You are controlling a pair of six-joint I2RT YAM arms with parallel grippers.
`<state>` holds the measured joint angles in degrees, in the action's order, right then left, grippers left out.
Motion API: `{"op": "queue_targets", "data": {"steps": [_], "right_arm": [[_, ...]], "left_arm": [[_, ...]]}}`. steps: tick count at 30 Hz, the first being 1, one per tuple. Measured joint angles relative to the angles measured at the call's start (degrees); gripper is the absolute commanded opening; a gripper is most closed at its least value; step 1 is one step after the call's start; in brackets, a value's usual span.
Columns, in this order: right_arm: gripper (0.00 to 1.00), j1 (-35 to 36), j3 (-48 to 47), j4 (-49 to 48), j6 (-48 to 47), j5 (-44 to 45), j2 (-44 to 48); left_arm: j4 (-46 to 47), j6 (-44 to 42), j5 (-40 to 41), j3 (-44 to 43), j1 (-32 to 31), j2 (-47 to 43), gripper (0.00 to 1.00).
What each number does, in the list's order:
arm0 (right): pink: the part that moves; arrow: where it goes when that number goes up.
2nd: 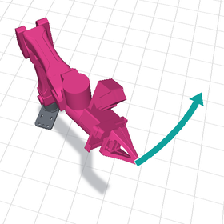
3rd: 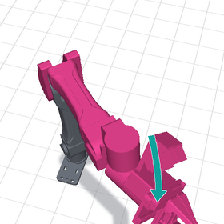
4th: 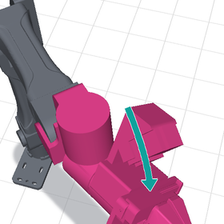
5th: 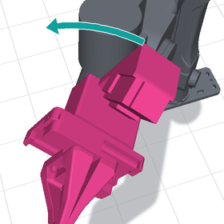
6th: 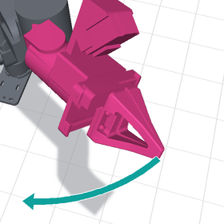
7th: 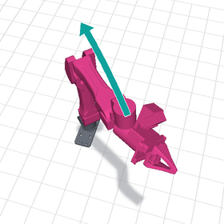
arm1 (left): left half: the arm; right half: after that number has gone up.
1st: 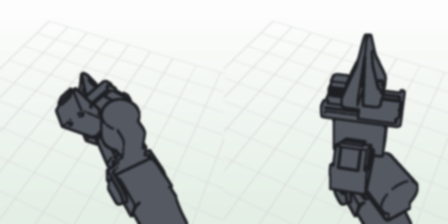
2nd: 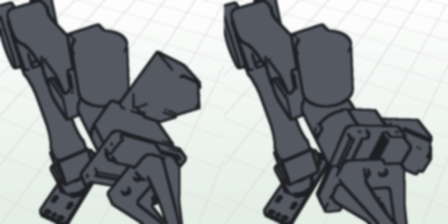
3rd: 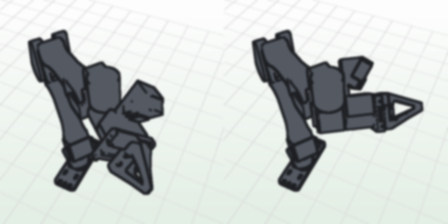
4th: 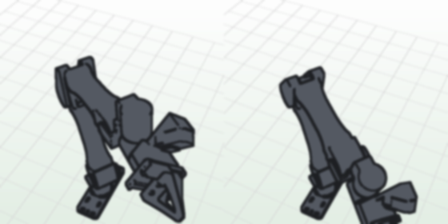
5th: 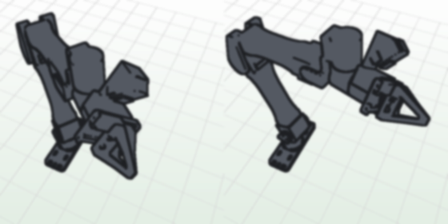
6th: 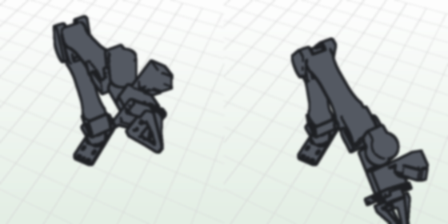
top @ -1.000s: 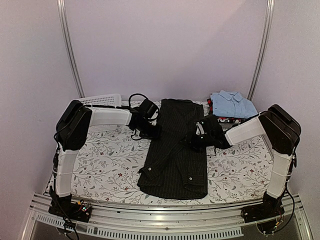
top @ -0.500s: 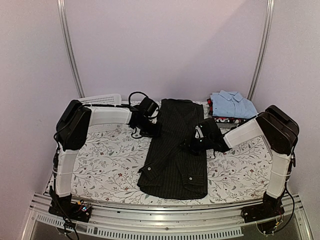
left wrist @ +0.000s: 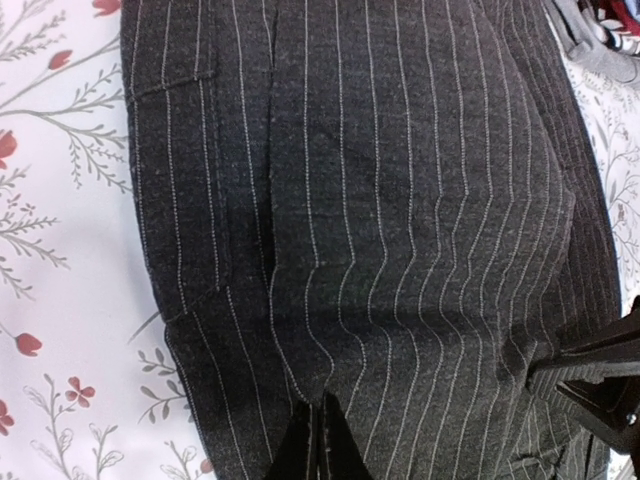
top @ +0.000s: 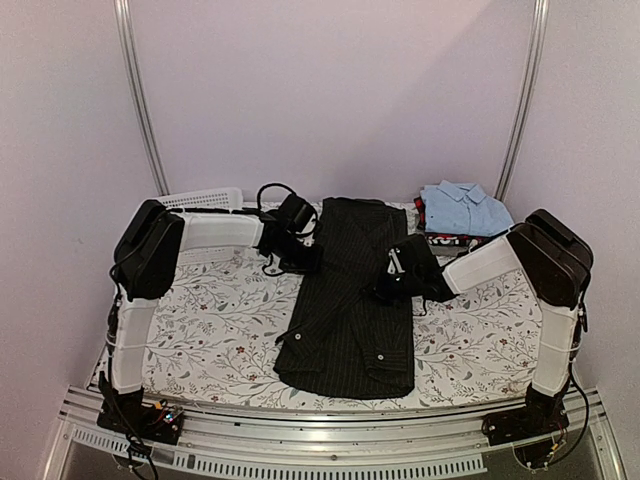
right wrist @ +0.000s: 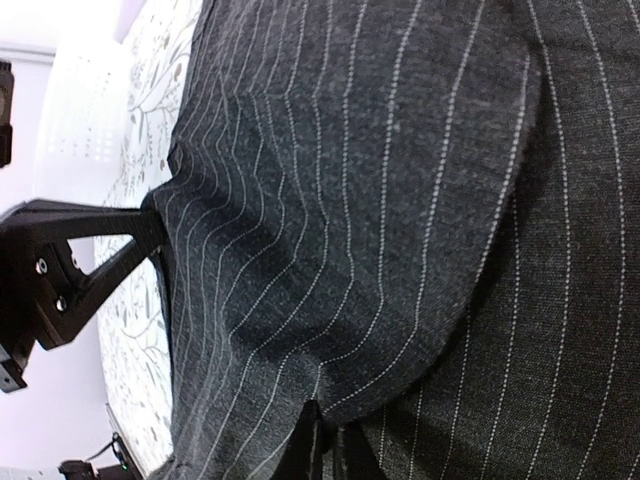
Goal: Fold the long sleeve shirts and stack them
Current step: Adjust the sleeve of the rectangle-folded shirt.
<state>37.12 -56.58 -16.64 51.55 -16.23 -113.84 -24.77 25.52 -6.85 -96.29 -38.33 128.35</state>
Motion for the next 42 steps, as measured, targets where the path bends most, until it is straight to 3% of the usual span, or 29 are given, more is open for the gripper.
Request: {"op": "queue_targets", "data": {"steps": [23,29,36,42], "right_arm": [[0.03,-0.5,-3.3,11.3,-6.9,7.4,4.4],[0.25,-1.0,-6.9,15.4,-9.8,8.2,5.6],[0.45,0.2,-7.6,20.3,-13.5,9.9,5.9],[0.58,9.0,-7.7,25.7,-18.4,16.4,10.6]], "left_arm": [[0.1,0.0,-1.3,0.0,0.0,0.4,0.0],[0.0,-0.3,-1.1,-0.5,0.1,1.4,0.02],[-0.9,-0.6,-1.1,-1.2,0.1,2.3,0.26],[-2.2,-0.6,-0.9,-0.7,0.3,1.3,0.43]]}}
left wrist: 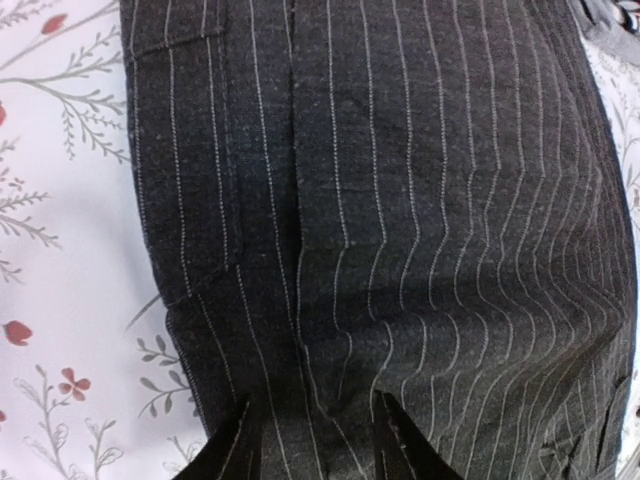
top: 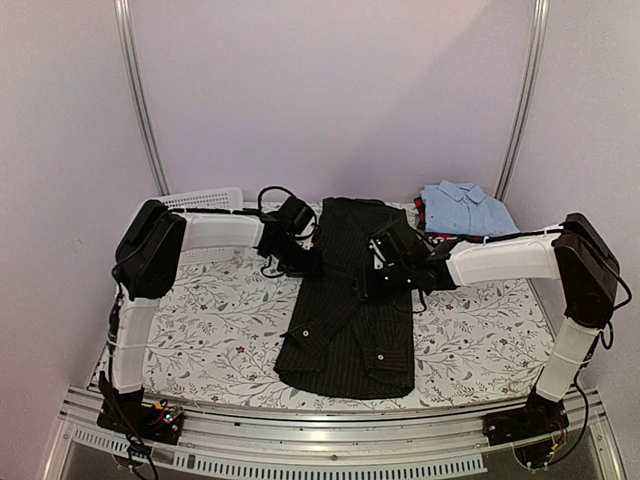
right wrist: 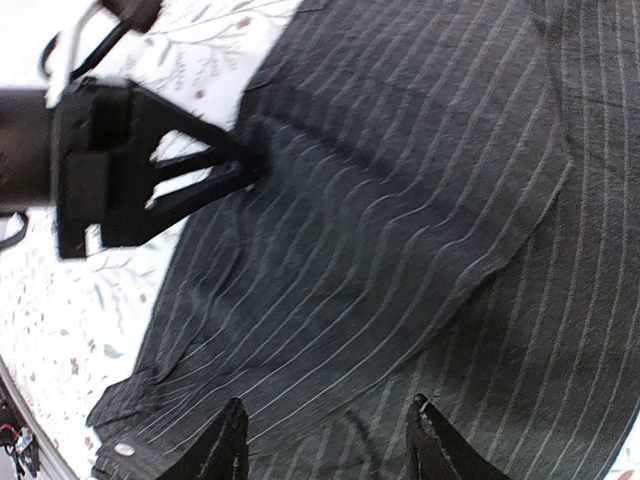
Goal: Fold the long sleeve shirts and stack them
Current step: Adjust the sleeve of the rectangle-folded shirt.
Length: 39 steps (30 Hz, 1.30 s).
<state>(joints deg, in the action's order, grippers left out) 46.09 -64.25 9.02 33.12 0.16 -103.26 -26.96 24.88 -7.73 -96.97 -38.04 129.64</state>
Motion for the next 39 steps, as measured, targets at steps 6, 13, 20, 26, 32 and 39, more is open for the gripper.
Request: {"op": "queue_targets", "data": {"steps": [6,13,20,26,32,39], "right_arm": [[0.65,10.6,-2.7,3.6,-3.2,4.9,1.8],[0.61,18.2,-10.7,8.5,-4.9,8.9,-2.1],[0.57,21.2,-16.1,12.4,-5.8,9.5,-10.3],[0.57,21.9,-17.2,15.5,-6.2,9.2,-14.3],[0.56,22.3,-20.3,18.0,-6.4,9.4,-17.0],[0.43,23.9,-25.0,23.2,-5.9,13.2,-19.9]], "left_arm": [[-0.5,0.2,0.0,4.9,1.5,-7.7,0.46],[-0.2,0.9,-0.3,12.4,4.5,-18.8,0.46],[0.1,1.4,-0.6,18.3,6.0,-24.8,0.46],[0.0,1.5,-0.7,21.2,7.3,-27.8,0.46],[0.4,1.6,-1.0,21.9,7.8,-28.9,0.45],[0.6,1.6,-1.6,22.5,7.8,-28.9,0.45]]}}
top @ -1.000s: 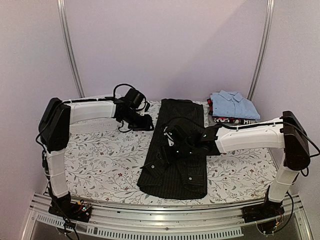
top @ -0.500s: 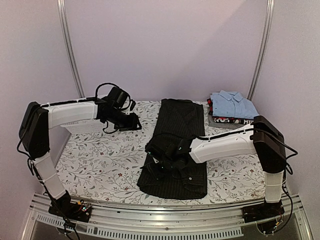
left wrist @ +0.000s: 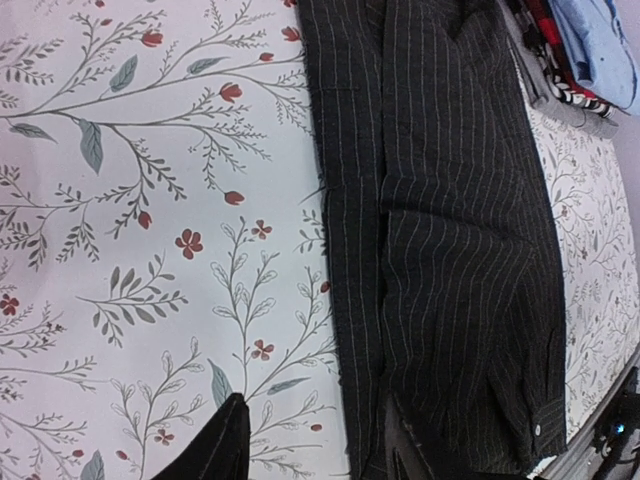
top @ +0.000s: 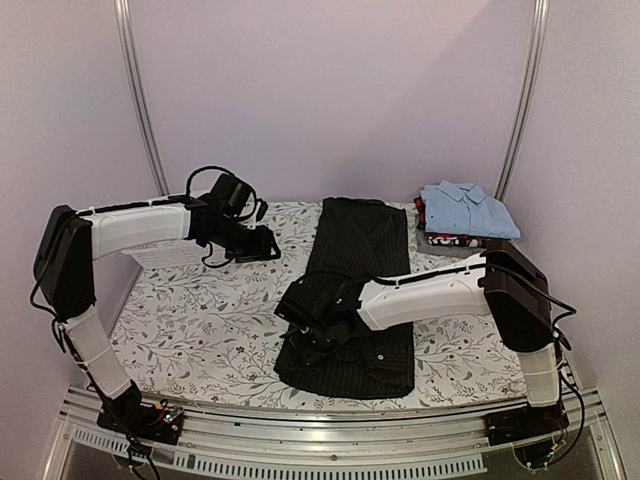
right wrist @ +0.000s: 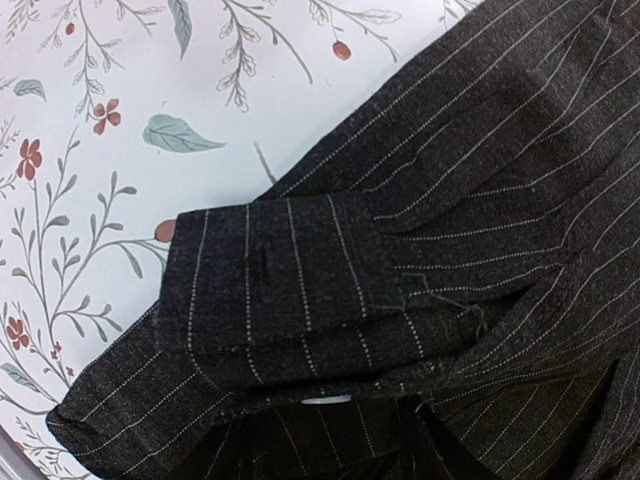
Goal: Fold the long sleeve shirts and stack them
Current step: Adjust the sleeve of the rectangle-folded shirt.
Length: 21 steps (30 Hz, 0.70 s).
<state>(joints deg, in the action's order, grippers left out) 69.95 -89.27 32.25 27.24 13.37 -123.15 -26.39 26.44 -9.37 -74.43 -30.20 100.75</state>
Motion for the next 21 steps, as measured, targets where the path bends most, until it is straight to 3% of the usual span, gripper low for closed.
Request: {"op": "queue_targets", "data": {"steps": [7,12,21], "right_arm": [[0.18,1.1,-0.1,2.6,0.7,1.6,-0.1],[0.06,1.2,-0.1,3.2,-0.1,1.7,-0.1],[0.0,1.2,-0.2,3.9,-1.6,1.3,0.3]], "left_arm": [[0.2,0.0,-0.4,0.3,0.0,0.0,0.45],[0.3,0.0,-0.5,0.4,0.0,0.0,0.45],[0.8,0.0,-0.7,1.5,0.0,0.0,0.45]]}}
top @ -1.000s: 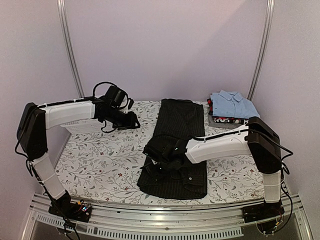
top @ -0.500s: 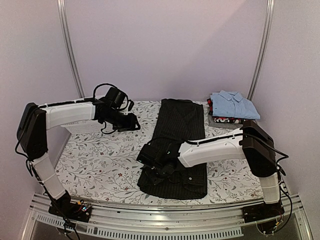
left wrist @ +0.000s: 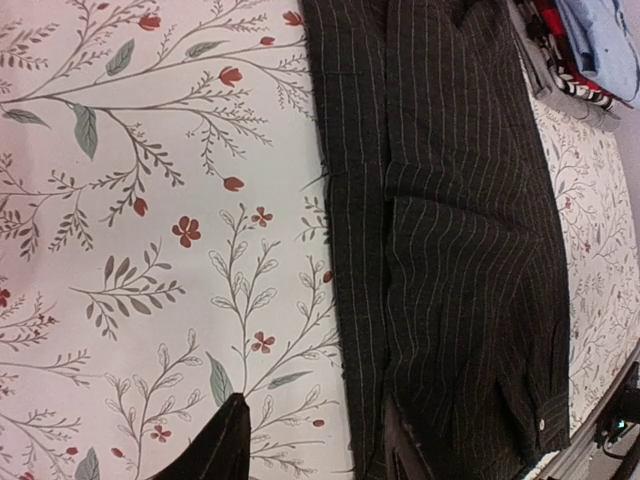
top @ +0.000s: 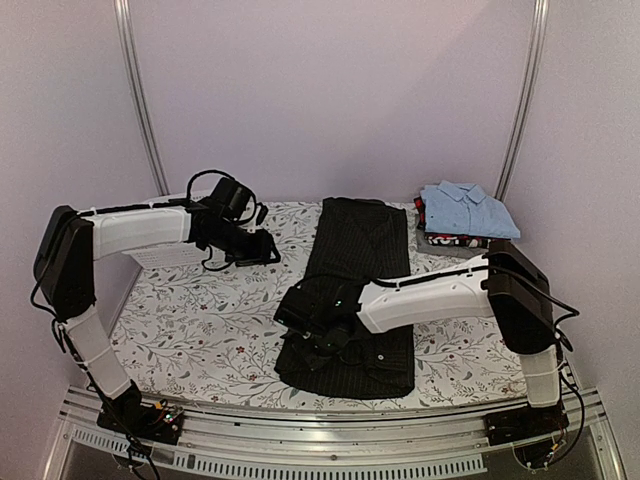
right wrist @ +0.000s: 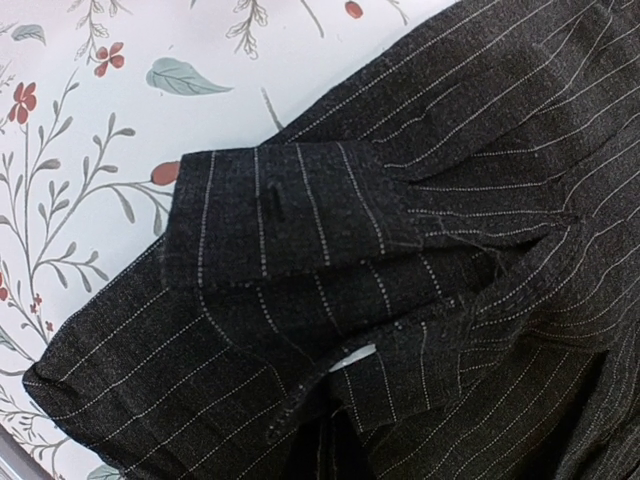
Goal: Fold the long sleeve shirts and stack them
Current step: Adjust the sleeve of the rectangle-folded shirt.
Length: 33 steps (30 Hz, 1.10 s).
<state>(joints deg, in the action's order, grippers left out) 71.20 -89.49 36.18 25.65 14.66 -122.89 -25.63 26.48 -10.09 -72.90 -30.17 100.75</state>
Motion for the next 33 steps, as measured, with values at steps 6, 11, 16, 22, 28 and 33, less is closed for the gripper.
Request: {"op": "queue_targets", "data": {"steps": [6,11,16,22,28,33], "right_arm": [[0.0,0.0,-0.1,2.3,0.0,-0.9,2.2],[0.0,0.0,-0.1,4.5,0.0,-2.4,5.1],[0.0,0.1,-0.1,5.6,-0.2,-5.3,5.9],[0.0,0.7,0.0,5.7,-0.1,-8.7,5.9],[0.11,0.9,1.4,4.8,0.2,-10.8,5.9],[0.42,0.9,3.5,4.3,1.0,-11.2,6.1]], "left_arm": [[0.0,0.0,-0.3,0.2,0.0,0.0,0.45],[0.1,0.1,-1.2,0.7,0.1,0.0,0.45],[0.4,0.3,-2.1,0.9,0.1,0.0,0.45],[1.0,0.8,-3.0,2.0,0.1,0.0,0.45],[1.4,1.2,-3.5,2.9,0.0,0.0,0.45],[2.6,1.9,-4.7,4.8,-0.2,0.0,0.45]]}}
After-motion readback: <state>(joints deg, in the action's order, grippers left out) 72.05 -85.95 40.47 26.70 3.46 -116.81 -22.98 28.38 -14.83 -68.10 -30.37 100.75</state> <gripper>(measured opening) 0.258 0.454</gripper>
